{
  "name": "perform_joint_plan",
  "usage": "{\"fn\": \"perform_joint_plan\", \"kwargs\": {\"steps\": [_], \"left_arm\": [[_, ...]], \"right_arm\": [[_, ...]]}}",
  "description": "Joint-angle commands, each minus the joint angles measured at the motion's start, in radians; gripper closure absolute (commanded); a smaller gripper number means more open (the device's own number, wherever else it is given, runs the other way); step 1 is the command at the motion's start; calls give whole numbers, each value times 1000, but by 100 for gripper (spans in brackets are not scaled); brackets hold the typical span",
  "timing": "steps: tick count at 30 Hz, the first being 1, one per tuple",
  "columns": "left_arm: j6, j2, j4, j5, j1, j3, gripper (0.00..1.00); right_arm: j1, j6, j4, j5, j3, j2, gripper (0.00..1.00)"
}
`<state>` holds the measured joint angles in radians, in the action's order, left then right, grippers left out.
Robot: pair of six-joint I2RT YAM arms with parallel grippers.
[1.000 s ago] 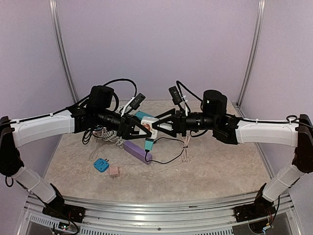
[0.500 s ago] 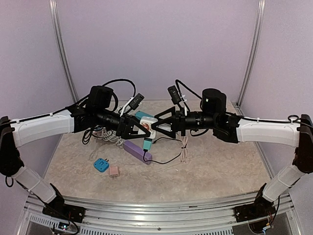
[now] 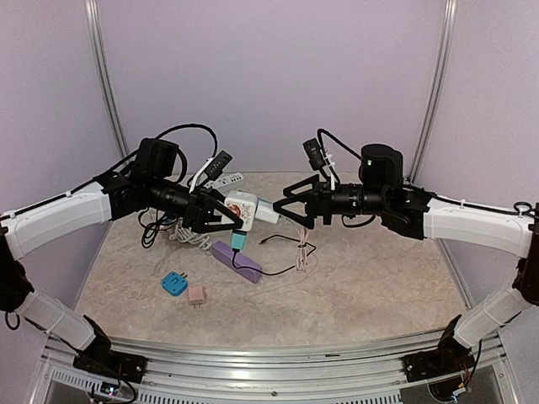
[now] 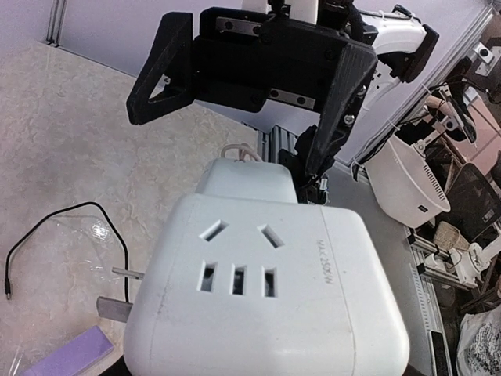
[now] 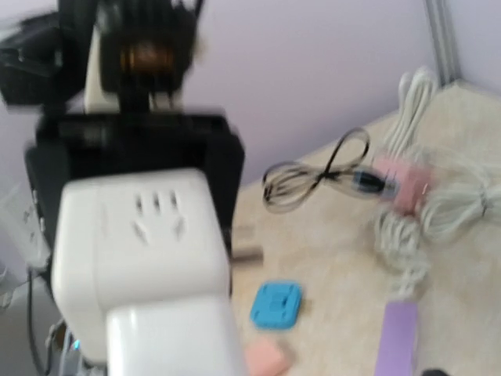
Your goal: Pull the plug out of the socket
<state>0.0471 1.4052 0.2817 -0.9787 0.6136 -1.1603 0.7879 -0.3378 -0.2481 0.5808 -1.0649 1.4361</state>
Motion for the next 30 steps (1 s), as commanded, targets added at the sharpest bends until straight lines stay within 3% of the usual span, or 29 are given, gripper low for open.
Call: {"fn": "perform_joint_plan", "kwargs": {"steps": [1, 5, 14, 20, 30], "left_arm": [[-107, -8, 102, -9, -6, -64, 80], [-119, -6, 113, -19, -6, -68, 80], [-118, 13, 118, -46, 5, -71, 81], [-125, 13, 127, -47, 17, -73, 84], [-131, 23, 140, -51, 24, -79, 85]], "right_arm": [[-9, 54, 175, 152, -60, 18, 8], [-6, 97, 279, 239, -91, 33, 10], [20, 91, 255, 241, -75, 78, 15], [29, 63, 195, 293, -98, 126, 33], [36, 85, 212, 288, -120, 125, 29]]}}
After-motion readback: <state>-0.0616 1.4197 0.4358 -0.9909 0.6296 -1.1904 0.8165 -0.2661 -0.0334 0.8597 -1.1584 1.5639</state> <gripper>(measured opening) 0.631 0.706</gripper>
